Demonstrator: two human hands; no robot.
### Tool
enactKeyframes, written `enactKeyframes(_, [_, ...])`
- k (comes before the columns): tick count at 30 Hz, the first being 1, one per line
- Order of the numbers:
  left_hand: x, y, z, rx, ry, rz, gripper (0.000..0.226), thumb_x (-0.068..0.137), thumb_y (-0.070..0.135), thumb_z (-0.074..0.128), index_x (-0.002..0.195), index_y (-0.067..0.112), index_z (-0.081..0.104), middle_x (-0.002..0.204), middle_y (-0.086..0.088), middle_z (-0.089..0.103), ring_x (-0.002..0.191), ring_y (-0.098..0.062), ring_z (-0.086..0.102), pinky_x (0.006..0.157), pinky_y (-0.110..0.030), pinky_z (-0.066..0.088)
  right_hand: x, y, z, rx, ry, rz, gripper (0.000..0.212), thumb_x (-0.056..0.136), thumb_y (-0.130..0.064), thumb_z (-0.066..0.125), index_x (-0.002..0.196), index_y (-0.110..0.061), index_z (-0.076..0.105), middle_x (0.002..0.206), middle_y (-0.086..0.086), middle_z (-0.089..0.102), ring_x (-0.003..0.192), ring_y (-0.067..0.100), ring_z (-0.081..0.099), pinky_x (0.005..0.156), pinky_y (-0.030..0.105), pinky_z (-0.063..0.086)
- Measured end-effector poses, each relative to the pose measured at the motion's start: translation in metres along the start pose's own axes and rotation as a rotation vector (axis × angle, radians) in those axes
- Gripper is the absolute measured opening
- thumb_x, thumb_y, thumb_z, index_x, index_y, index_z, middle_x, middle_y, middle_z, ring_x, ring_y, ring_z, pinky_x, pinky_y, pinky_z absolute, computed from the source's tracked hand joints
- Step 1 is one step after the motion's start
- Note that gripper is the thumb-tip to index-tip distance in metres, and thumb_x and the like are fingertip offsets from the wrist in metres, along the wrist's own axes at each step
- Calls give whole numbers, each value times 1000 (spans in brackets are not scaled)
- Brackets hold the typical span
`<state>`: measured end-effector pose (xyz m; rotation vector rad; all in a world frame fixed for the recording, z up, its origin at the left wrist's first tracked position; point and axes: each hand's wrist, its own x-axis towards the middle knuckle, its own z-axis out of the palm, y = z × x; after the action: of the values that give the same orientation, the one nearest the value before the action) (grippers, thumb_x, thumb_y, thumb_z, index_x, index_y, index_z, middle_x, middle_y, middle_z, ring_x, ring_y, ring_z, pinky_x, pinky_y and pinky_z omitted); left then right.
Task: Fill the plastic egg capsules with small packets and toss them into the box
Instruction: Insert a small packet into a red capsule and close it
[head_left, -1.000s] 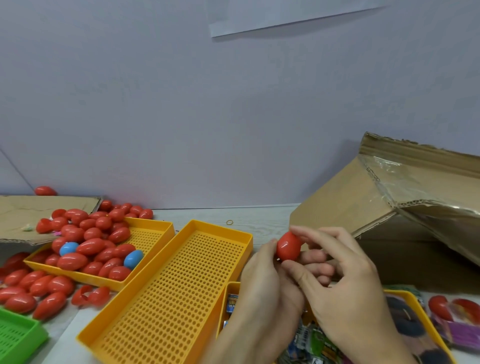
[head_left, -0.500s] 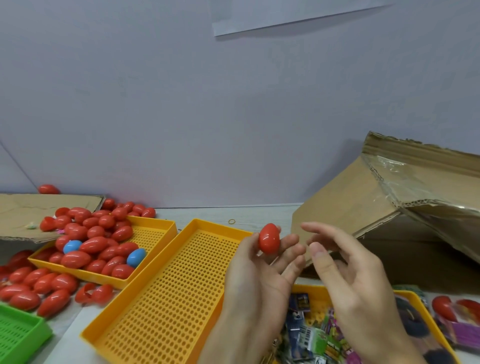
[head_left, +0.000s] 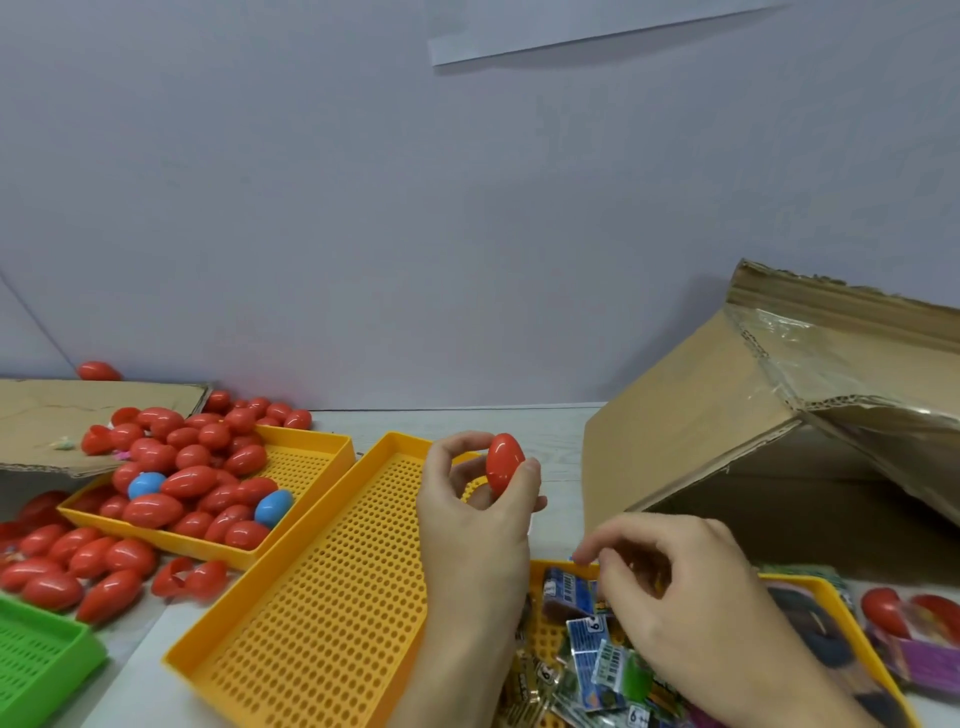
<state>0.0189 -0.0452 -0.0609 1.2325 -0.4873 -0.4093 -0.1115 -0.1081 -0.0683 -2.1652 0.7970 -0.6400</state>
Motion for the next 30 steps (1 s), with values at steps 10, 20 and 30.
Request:
enactKeyframes(10, [1, -1, 0, 55, -14, 4, 25, 84, 8, 75, 102, 18, 60, 103, -10, 66, 77, -23, 72, 62, -20, 56, -5, -7, -24, -218, -349, 162, 22, 67, -68, 73, 76, -48, 70, 71, -24, 66, 69, -4, 59, 56, 16, 49])
enactKeyframes(20, [1, -5, 1, 59, -40, -3, 24, 84, 5, 73, 101, 17, 59, 101, -13, 66, 76, -23, 71, 62, -23, 57, -7, -3, -25, -55, -278, 99, 12, 71, -49, 80, 69, -41, 72, 67, -20, 66, 58, -5, 54, 54, 11, 45])
enactKeyframes(30, [2, -7, 4, -79, -165, -121, 17, 98, 4, 50, 101, 13, 64, 84, -10, 66, 64, -21, 66, 57, -26, 54, -4, -1, -15, 325, 156, 120, 25, 66, -56, 65, 73, -35, 77, 72, -16, 73, 70, -4, 66, 56, 9, 45])
